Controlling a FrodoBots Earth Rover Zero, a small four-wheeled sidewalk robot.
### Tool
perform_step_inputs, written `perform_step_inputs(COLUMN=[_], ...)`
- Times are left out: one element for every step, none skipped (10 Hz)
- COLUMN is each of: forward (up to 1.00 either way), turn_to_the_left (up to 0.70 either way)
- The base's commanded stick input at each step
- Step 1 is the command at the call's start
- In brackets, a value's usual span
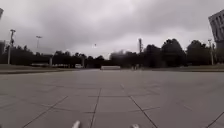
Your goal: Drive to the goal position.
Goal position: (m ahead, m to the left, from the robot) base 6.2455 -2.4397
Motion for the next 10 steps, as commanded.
perform_step_inputs(forward=[0.70,0.70,0.70,0.70,0.70,0.70,0.70,0.70,0.70,0.70], turn_to_the_left=[0.00,0.00,0.00,0.00,0.00,0.00,0.00,0.00,0.00,0.00])
